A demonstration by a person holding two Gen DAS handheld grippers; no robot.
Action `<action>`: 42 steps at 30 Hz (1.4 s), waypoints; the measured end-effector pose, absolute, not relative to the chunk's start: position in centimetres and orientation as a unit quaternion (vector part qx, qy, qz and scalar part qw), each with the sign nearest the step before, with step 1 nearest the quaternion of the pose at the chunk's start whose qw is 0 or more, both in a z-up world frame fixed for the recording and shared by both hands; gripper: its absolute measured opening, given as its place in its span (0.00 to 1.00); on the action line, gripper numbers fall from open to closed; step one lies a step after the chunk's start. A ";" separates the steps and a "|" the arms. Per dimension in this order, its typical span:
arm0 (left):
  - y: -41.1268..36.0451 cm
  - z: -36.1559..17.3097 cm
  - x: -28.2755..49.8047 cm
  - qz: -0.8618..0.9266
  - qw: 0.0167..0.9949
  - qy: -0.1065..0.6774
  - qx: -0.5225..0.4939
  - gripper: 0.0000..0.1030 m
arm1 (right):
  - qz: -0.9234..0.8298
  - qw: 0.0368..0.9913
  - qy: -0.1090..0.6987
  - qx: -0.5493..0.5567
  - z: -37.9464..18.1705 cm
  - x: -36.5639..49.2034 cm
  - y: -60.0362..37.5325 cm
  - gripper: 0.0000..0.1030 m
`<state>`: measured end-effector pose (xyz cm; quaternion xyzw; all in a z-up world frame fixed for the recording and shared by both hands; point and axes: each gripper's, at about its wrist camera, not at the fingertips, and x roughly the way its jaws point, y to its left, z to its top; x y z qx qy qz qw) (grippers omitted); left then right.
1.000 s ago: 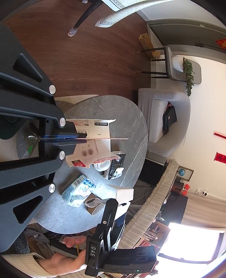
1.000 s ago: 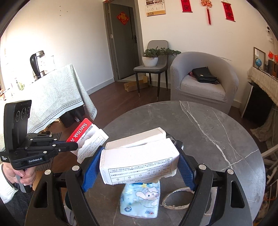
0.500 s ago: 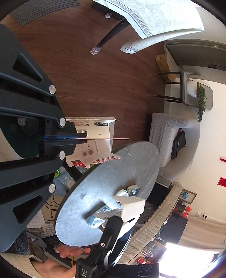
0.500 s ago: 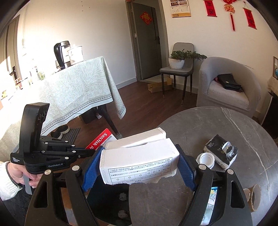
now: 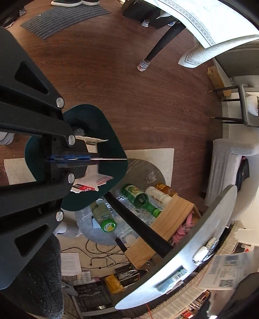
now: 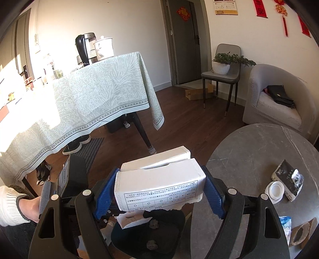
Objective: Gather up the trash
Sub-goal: 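Carry both items over the bin and open the left gripper to drop the package, then open the right gripper to drop the white paper box into the bin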
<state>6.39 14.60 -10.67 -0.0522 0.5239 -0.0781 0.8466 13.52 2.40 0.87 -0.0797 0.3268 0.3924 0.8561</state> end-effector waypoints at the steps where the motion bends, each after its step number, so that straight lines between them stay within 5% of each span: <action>1: 14.6 -11.2 6.3 -0.080 0.842 0.530 -0.052 0.02 | 0.395 0.853 0.331 -0.082 0.6 13.5 2.7 0.78; 14: 15.9 -14.6 5.4 -0.084 0.812 0.573 -0.069 0.10 | 0.393 0.825 0.389 -0.121 -2.7 13.5 6.7 0.78; 29: 21.1 -10.9 4.0 -0.034 0.852 0.508 -0.122 0.54 | 0.381 0.778 0.462 -0.191 -9.7 13.1 10.3 0.78; 37: 22.5 -6.1 3.6 -0.028 0.885 0.441 -0.145 0.52 | 0.373 0.739 0.510 -0.231 -14.3 12.4 11.5 0.78; 42: 22.8 -4.0 3.8 -0.032 0.896 0.413 -0.161 0.35 | 0.365 0.712 0.537 -0.267 -17.2 11.7 12.2 0.79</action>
